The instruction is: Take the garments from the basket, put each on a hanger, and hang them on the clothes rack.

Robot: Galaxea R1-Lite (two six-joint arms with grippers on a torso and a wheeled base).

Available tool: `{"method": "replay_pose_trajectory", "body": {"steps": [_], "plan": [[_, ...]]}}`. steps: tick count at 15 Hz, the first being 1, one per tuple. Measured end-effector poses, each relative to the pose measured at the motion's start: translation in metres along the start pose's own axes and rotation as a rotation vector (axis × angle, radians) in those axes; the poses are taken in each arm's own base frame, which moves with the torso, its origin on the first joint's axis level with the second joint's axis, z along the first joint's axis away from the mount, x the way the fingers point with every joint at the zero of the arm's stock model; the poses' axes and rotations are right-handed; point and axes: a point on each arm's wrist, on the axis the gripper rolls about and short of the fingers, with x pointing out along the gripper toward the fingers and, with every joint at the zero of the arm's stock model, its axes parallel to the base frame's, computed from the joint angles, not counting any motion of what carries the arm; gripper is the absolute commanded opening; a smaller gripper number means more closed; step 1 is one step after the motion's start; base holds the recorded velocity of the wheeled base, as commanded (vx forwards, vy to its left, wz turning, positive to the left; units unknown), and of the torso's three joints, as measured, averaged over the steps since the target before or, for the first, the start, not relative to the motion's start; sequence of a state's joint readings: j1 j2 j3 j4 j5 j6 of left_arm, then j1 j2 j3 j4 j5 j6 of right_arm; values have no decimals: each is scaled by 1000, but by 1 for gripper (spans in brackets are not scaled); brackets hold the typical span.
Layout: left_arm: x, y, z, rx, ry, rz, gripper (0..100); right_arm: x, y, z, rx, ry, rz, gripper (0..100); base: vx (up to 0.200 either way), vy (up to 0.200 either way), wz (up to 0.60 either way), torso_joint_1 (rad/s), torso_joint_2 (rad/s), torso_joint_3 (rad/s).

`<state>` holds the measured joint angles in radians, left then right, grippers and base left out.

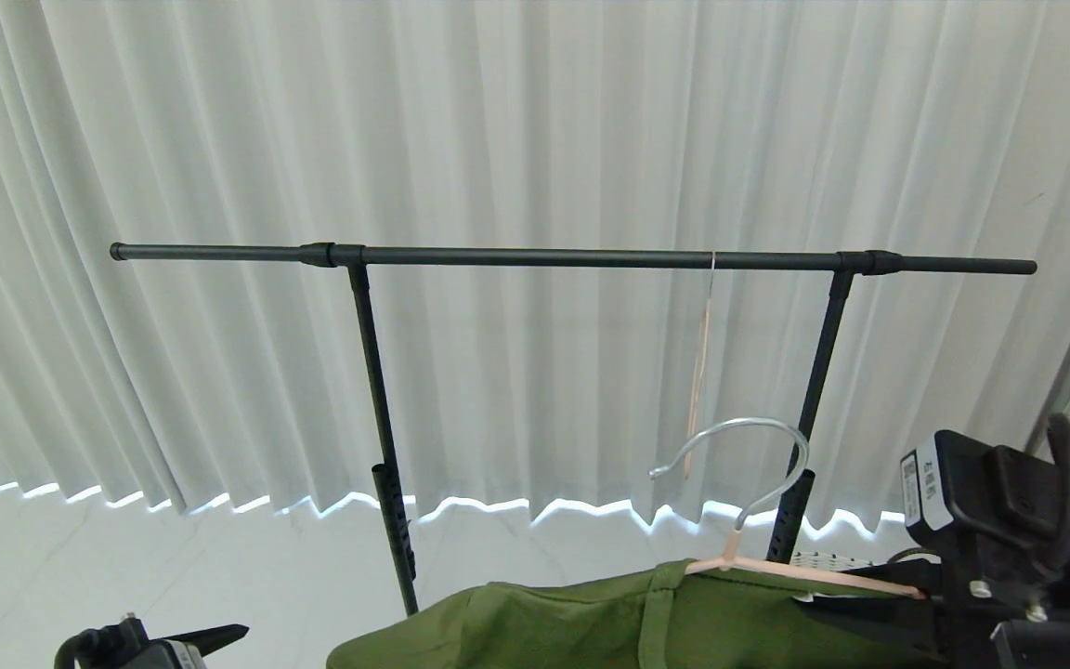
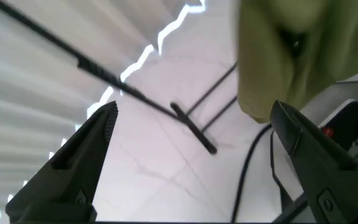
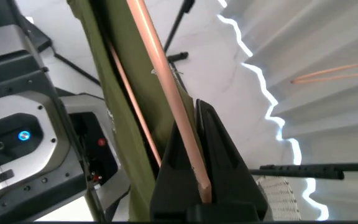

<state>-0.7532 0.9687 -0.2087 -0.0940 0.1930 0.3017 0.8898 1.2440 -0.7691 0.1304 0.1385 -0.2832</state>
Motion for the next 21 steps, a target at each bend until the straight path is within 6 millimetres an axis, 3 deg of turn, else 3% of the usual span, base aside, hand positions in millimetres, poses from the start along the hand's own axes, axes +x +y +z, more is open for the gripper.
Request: {"method": "replay_pose_trajectory", "body": {"steps": [4, 5, 10, 14, 17, 21], "plan": [[3, -2, 0, -23, -8, -106, 100, -3, 1, 1, -4, -15, 12, 0, 0, 0, 0, 0, 0, 0], [3, -3, 0, -24, -19, -132, 0, -3, 1, 1, -5, -18, 17, 0, 0, 0, 0, 0, 0, 0], [3, -1, -1, -38, -11, -124, 0, -3, 3, 2, -15, -23, 27, 0, 0, 0, 0, 0, 0, 0], [3, 11, -3, -122, -5, -17, 0, -5, 2, -3, -4, 15, -7, 0, 0, 0, 0, 0, 0, 0], [-5, 26, 0, -202, -89, 132, 0, -7, -4, -10, 22, 75, -84, 0, 0, 0, 0, 0, 0, 0], [-14, 26, -5, -191, -132, 181, 0, -10, -18, -14, 74, 94, -188, 0, 0, 0, 0, 0, 0, 0]]}}
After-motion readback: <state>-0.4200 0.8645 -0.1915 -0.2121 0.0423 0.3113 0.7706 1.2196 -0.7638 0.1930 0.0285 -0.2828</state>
